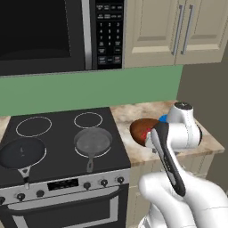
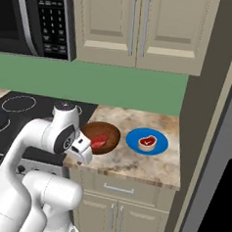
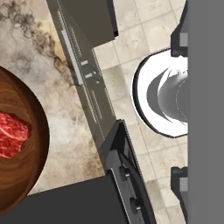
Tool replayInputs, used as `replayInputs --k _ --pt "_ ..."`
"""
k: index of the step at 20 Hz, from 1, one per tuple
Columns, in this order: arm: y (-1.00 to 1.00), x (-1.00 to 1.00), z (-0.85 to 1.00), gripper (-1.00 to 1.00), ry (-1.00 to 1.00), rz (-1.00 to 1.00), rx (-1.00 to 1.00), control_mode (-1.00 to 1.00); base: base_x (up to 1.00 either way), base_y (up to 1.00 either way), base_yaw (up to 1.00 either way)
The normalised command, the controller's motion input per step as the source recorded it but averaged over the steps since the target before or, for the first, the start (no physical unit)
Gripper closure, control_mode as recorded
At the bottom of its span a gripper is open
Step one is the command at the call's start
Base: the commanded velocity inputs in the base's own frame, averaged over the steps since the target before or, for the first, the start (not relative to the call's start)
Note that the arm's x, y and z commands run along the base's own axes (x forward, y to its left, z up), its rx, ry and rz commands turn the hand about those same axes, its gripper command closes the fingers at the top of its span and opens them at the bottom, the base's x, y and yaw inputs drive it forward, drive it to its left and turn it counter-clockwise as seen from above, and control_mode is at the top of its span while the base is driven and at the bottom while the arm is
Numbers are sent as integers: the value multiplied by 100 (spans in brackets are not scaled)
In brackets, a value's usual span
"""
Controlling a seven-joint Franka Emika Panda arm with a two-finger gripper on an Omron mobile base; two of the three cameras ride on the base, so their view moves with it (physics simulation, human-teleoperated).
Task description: Place one of the steaks on the plate and the other in the bowl. Then place the bowl in the fridge.
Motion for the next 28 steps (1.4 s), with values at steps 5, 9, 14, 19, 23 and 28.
replayInputs --k 5,9,14,19,23,28 --pt "4 0 42 -100 11 0 -18 -100 0 0 0" --pt "7 -6 54 -100 5 0 -7 -100 0 0 0" --pt "4 -14 13 -100 -1 3 0 -100 0 0 0" --pt "2 -9 0 -100 0 1 0 -100 0 0 0" --pt "0 -19 0 -100 0 0 0 100 -11 0 0" --pt "0 0 0 -100 0 0 0 100 -67 4 0"
